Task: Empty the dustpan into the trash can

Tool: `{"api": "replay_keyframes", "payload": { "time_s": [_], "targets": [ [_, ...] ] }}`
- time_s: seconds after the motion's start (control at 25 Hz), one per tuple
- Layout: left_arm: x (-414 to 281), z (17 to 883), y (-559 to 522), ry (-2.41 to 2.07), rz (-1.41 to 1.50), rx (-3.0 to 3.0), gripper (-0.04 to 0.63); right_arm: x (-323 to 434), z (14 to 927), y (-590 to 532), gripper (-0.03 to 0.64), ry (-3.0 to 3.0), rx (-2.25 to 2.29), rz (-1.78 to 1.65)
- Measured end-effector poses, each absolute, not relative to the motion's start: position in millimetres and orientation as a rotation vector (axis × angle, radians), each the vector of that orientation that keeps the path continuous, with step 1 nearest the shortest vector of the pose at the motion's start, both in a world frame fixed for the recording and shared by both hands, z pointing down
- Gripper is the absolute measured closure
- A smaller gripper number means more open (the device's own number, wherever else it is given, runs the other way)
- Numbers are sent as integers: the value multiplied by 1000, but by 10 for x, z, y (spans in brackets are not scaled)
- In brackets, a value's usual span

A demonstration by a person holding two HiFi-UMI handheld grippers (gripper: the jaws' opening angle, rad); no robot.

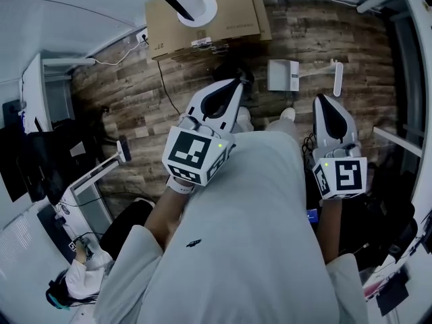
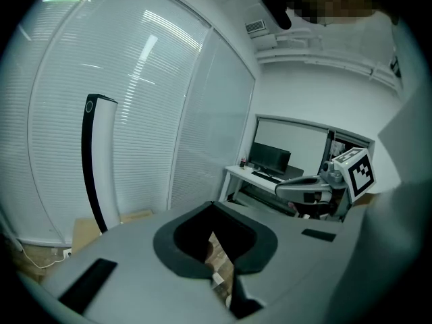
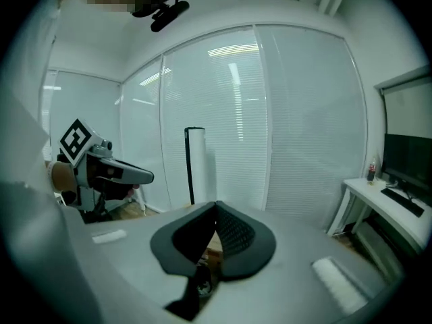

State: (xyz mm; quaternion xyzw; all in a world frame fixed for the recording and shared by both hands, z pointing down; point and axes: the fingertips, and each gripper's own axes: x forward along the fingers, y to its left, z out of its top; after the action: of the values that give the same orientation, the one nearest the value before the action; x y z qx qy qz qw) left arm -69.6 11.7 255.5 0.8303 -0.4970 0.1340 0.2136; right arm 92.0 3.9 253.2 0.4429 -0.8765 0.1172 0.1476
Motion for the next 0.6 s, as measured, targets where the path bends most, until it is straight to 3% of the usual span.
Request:
{"api": "replay_keyframes", "payload": {
  "time_s": [0.6],
  "targets": [
    [-653,2527,297,-1369,352,2322,589,743,2373,117,606,-2581,1227,283]
  ]
}}
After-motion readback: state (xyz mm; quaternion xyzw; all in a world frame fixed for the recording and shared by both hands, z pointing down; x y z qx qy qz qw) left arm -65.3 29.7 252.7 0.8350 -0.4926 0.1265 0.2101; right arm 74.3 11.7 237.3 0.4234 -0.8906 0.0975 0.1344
